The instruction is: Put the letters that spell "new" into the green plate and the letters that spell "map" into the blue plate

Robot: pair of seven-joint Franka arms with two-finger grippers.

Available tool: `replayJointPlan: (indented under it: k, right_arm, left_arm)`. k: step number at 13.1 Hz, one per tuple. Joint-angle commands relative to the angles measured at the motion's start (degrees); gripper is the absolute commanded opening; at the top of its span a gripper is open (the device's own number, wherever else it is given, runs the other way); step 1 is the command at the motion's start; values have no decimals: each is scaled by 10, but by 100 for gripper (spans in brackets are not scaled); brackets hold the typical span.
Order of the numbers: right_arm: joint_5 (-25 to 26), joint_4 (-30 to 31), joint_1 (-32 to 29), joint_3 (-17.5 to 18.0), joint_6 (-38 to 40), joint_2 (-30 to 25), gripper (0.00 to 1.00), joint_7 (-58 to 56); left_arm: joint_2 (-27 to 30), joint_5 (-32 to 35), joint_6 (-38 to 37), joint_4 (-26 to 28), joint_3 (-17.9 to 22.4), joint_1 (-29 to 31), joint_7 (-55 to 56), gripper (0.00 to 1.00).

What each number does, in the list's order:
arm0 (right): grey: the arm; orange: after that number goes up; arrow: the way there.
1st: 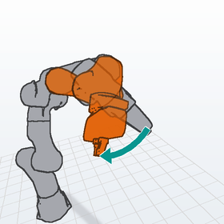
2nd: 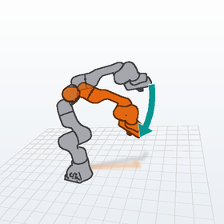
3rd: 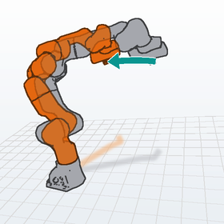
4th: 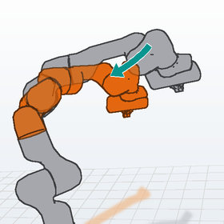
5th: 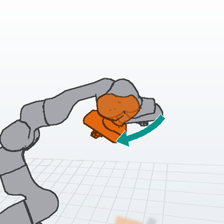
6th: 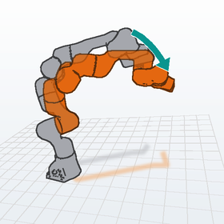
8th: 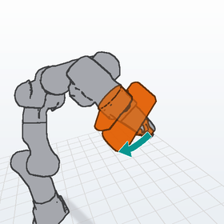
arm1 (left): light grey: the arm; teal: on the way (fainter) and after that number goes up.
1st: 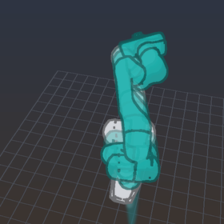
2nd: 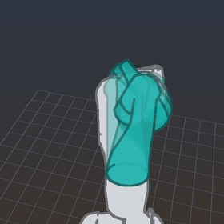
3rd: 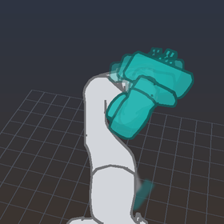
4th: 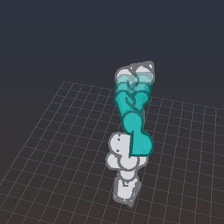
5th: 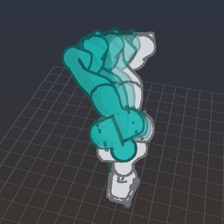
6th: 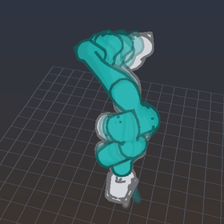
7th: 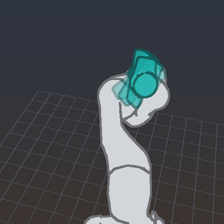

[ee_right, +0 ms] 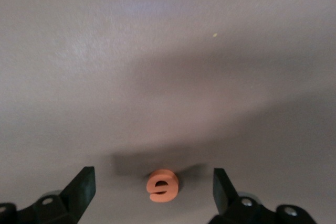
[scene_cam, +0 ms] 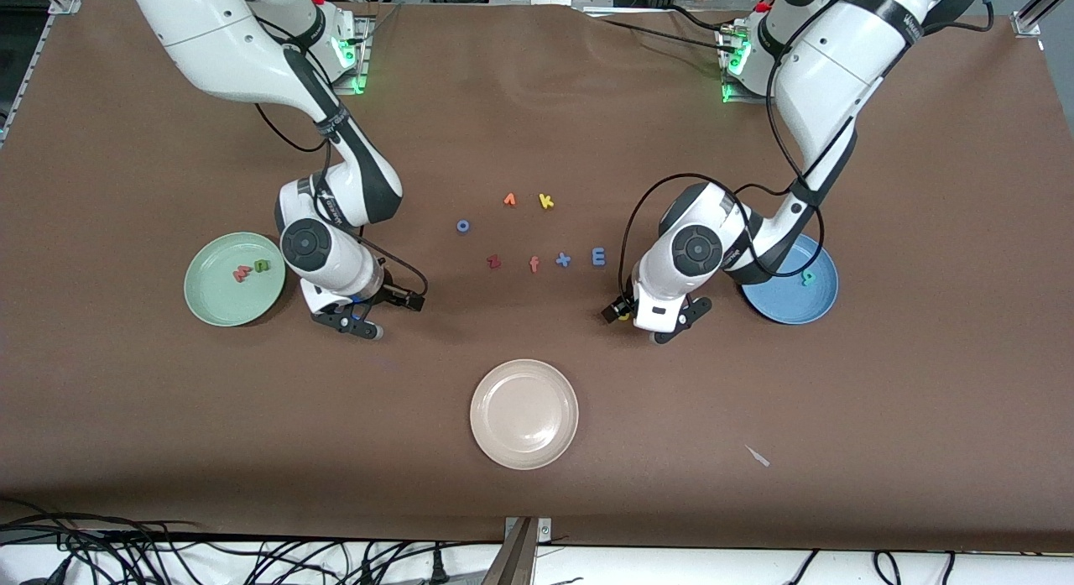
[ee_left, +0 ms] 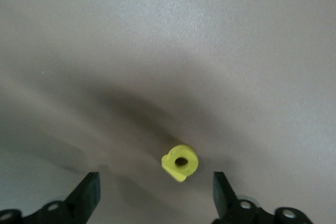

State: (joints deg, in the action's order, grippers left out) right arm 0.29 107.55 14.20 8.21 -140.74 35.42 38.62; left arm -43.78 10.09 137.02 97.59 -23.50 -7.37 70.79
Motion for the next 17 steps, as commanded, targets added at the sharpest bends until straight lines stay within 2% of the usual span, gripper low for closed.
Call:
replayJointPlan:
  k: [1, 2, 4, 5, 7, 9, 11, 12, 13, 17]
  right_arm:
    - [1, 19, 4, 0, -30, 0, 84, 8]
    - [2, 21, 7, 0, -32, 0, 75, 8]
    - [2, 21, 7, 0, -31, 0, 47, 7]
    - [2, 21, 7, 0, -30, -1, 37, 7]
    - [2, 22, 7, 0, -29, -1, 22, 7]
    - [4, 22, 7, 0, -28, -3, 10, 3]
    - [6, 14, 7, -2, -7, -17, 3, -6]
    - [10, 1, 2, -6, 34, -28, 3, -21]
    - [10, -5, 0, -28, 77, -41, 2, -60]
    - [10, 6, 0, -117, 199, -102, 3, -248]
  left_arm:
    - [-28, 15, -5, -42, 46, -48, 23, 92]
    - [-28, 15, -5, -42, 57, -61, 23, 89]
    - [-28, 13, -5, -42, 57, -61, 23, 74]
    - [-28, 12, -5, -42, 57, -61, 23, 72]
    - [-27, 10, -5, -42, 57, -62, 23, 71]
    - [-27, 10, -5, -47, 57, -64, 23, 60]
    - [-27, 11, -6, -49, 57, -66, 24, 49]
    - [-27, 12, -6, -49, 57, -69, 24, 47]
    - [-27, 12, -7, -49, 57, -70, 24, 39]
    - [-27, 15, -10, -49, 57, -70, 23, 21]
